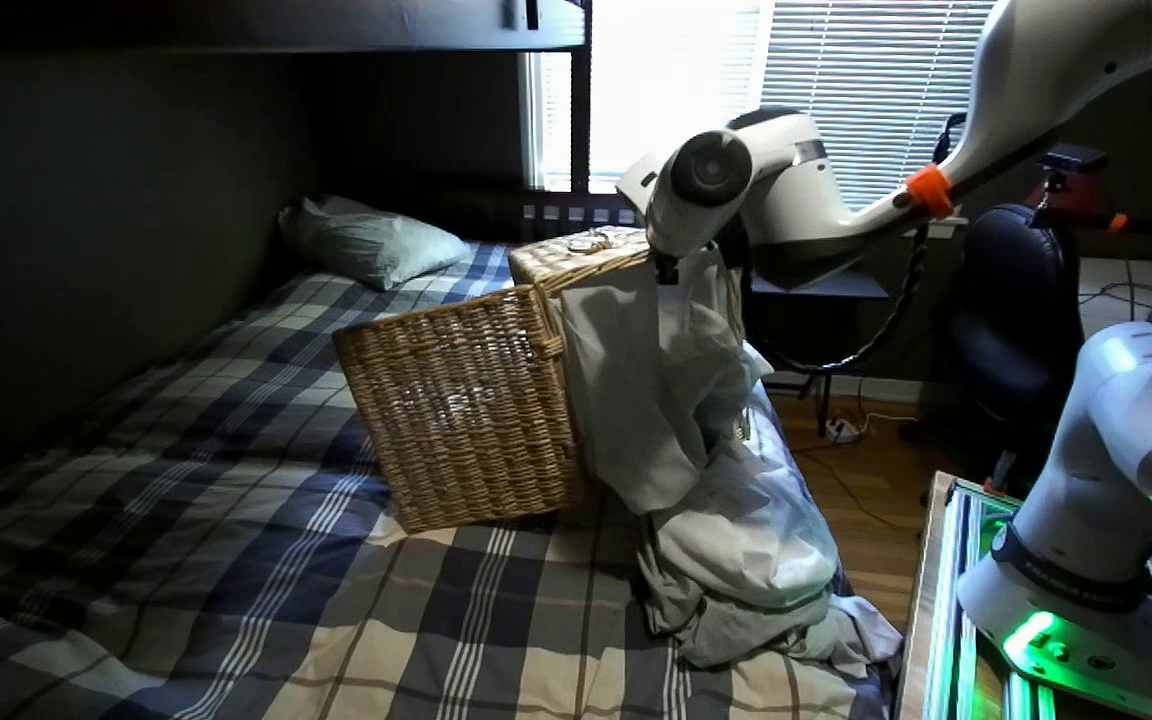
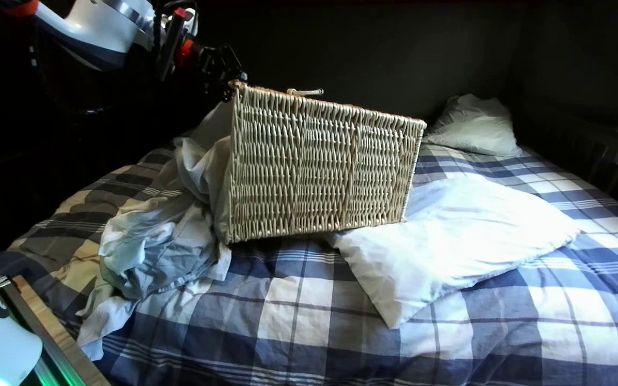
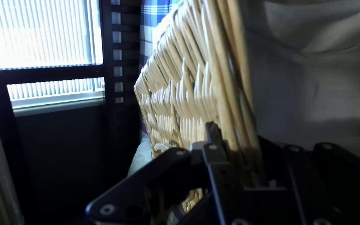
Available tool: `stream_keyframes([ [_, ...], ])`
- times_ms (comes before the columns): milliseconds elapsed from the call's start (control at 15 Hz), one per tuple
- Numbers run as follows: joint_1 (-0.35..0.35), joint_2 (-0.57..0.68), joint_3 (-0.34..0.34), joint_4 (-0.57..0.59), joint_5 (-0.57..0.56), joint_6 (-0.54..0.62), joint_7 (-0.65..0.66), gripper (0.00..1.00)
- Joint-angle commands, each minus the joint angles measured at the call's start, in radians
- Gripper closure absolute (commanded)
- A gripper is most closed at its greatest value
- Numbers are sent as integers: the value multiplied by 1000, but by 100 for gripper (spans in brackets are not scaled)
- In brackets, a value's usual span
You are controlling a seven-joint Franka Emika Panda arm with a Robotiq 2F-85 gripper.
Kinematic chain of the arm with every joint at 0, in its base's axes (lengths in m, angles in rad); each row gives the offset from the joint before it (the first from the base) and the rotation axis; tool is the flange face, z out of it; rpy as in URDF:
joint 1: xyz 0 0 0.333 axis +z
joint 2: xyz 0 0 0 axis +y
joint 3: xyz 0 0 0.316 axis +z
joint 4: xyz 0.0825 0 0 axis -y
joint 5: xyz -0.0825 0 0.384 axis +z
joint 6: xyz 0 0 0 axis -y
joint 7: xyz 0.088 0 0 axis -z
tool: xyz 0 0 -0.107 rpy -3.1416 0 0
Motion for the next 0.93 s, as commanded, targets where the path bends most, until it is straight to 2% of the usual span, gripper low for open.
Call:
stream_keyframes([
  [0,14,-160,-4,14,181,-24,-113,96],
  [200,17,-222,-11,58,341,-34,-193,96],
  [467,-5,-255,-4,165,481,-105,-207,96],
  [733,-26,-214,5,321,700,-309,-218,96],
  [867,-40,-208,10,370,770,-348,-183,96],
])
